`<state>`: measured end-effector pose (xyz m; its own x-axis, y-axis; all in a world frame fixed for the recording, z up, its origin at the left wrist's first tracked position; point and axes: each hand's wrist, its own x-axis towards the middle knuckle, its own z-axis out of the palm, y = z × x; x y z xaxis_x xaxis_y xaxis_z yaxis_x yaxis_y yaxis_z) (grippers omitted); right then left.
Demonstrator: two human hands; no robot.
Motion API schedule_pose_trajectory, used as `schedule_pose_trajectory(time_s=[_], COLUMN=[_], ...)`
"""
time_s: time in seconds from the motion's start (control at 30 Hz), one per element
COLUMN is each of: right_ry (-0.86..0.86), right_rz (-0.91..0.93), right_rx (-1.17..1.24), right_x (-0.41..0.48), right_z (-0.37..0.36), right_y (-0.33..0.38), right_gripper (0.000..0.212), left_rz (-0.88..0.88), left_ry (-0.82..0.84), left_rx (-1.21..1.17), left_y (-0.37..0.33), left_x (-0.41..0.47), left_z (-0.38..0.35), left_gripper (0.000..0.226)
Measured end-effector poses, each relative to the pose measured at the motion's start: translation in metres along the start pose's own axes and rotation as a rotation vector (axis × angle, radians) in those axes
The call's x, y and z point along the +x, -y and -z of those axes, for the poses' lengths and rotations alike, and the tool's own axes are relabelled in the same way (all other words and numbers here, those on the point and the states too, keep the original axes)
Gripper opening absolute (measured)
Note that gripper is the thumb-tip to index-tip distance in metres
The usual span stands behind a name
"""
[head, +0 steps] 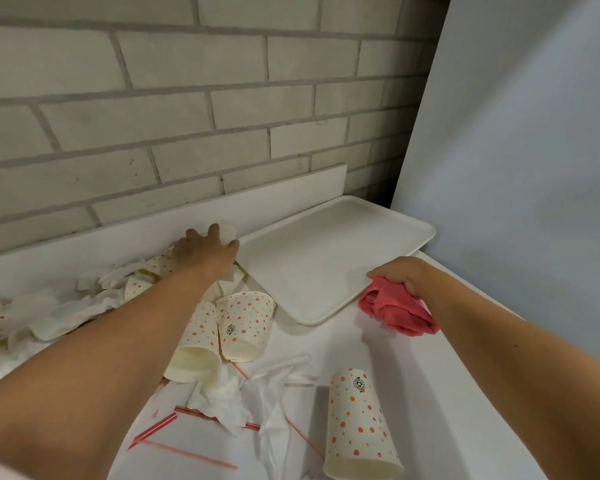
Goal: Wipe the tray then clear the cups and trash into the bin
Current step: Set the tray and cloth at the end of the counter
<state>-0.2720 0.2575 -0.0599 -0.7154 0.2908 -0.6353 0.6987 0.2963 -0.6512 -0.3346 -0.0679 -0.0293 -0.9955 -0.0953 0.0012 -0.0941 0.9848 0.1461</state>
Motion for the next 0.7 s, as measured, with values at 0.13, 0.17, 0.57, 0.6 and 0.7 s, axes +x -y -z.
schedule_pose_trajectory(time_s=[0.13,0.17,0.57,0.6,0.7], right_ry=[-0.001,-0.003,-0.048,-0.036,-0.006], right_rz=[0.047,0.032,-0.032,-0.028,0.016], right_rx=[0.065,0.072,0.003,-0.02,-0.036], right_x=[-0.002,-0.007,-0.019,-0.017,-0.019], right_z=[-0.004,-0.006,-0.023,-0.024,-0.025], right_y=[0.004,0.004,0.014,0.013,0.014], right_gripper=[0.021,0.024,0.028,0.029,0.034], left_rz=[0.042,0.044,0.108,0.111,0.11], left_ry=[0.02,0.002,-0.035,-0.047,-0.067], left_rx=[-0.009,-0.005,-0.18,-0.196,-0.291], left_y=[-0.006,-0.007,0.0,0.001,0.004], left_x=[0.009,0.011,0.018,0.018,0.015], left_z=[-0.007,-0.008,-0.012,-0.009,0.005], left_gripper=[0.075,0.072,0.064,0.063,0.059])
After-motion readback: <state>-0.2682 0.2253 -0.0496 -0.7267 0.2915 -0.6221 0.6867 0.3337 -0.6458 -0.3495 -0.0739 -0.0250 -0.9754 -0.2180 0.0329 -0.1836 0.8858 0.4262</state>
